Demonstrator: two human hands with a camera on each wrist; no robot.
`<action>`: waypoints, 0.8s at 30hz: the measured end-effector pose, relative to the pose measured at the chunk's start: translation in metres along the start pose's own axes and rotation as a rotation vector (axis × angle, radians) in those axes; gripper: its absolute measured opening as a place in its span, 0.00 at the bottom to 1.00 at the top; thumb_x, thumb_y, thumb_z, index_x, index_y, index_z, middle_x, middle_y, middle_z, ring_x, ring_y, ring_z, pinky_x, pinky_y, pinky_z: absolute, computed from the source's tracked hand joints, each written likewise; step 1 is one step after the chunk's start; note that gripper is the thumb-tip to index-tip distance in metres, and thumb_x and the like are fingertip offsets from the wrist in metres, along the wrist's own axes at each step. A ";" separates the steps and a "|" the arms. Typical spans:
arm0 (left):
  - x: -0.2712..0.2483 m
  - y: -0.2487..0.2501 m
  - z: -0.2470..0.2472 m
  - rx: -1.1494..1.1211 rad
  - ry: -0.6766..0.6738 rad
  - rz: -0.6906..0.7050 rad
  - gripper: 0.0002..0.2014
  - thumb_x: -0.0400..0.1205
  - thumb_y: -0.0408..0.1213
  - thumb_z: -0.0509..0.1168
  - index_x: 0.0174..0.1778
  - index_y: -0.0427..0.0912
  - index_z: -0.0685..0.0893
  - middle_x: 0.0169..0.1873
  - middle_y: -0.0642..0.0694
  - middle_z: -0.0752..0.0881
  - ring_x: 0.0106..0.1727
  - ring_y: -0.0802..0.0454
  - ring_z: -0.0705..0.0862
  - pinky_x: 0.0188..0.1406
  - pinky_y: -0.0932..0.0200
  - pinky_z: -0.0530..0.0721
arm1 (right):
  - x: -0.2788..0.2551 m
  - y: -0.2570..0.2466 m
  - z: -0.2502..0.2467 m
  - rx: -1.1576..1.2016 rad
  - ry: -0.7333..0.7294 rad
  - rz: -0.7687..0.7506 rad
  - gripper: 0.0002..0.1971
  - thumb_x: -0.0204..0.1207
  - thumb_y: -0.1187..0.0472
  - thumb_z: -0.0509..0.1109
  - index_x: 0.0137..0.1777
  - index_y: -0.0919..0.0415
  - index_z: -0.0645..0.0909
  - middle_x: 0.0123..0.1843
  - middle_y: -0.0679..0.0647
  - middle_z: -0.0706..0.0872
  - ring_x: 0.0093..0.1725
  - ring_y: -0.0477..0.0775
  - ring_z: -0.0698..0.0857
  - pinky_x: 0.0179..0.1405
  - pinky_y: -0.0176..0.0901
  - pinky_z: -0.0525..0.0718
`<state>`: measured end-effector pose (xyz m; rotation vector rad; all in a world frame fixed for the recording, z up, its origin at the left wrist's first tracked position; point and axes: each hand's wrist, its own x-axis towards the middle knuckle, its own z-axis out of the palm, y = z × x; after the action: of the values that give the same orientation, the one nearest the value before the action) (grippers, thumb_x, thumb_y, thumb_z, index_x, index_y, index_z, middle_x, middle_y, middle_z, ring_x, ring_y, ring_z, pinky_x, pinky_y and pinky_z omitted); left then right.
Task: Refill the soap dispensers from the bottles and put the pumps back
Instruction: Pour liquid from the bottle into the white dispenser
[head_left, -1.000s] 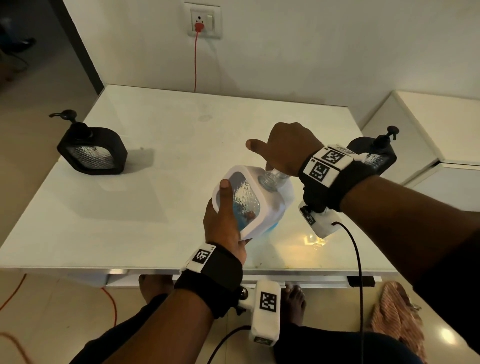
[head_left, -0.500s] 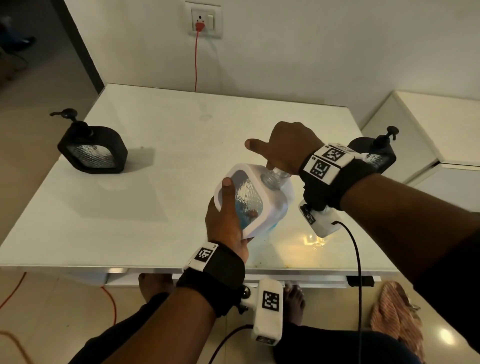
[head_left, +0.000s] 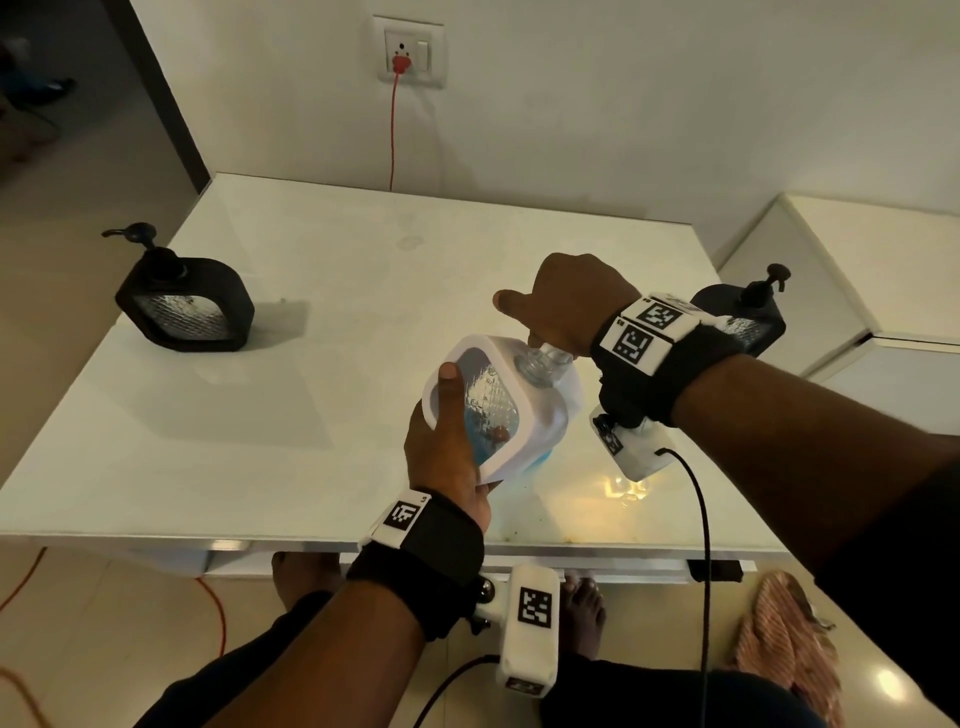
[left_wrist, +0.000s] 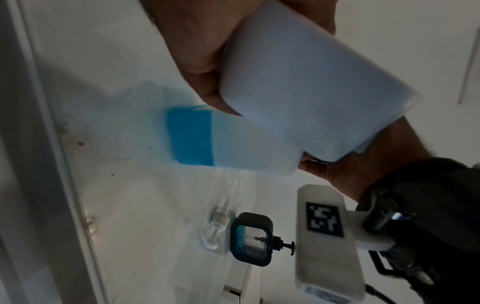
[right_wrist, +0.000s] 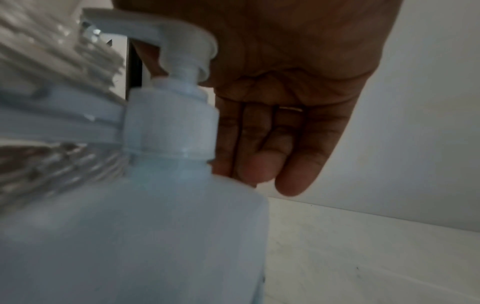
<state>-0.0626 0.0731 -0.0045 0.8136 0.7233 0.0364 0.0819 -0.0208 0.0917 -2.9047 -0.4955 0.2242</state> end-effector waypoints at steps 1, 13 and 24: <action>0.000 0.000 -0.001 0.006 0.006 0.000 0.24 0.84 0.65 0.66 0.73 0.60 0.83 0.65 0.48 0.90 0.63 0.41 0.90 0.44 0.45 0.94 | 0.001 0.000 0.002 -0.004 0.010 0.005 0.27 0.77 0.32 0.61 0.32 0.56 0.80 0.42 0.54 0.90 0.44 0.59 0.87 0.54 0.55 0.87; 0.000 0.001 0.000 0.035 0.000 -0.013 0.22 0.86 0.65 0.64 0.73 0.62 0.82 0.65 0.48 0.89 0.63 0.41 0.89 0.51 0.41 0.94 | -0.006 -0.004 -0.012 0.091 -0.126 0.047 0.37 0.79 0.27 0.59 0.35 0.63 0.85 0.24 0.52 0.85 0.22 0.54 0.82 0.41 0.46 0.86; 0.000 0.000 0.001 -0.014 0.002 -0.009 0.22 0.85 0.65 0.66 0.71 0.60 0.84 0.63 0.47 0.91 0.62 0.42 0.90 0.38 0.49 0.93 | -0.005 -0.004 0.000 -0.025 -0.001 0.083 0.27 0.77 0.28 0.62 0.34 0.52 0.73 0.49 0.53 0.89 0.51 0.60 0.86 0.55 0.55 0.85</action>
<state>-0.0626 0.0722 -0.0042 0.7966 0.7279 0.0345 0.0755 -0.0189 0.0934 -2.9532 -0.3812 0.2332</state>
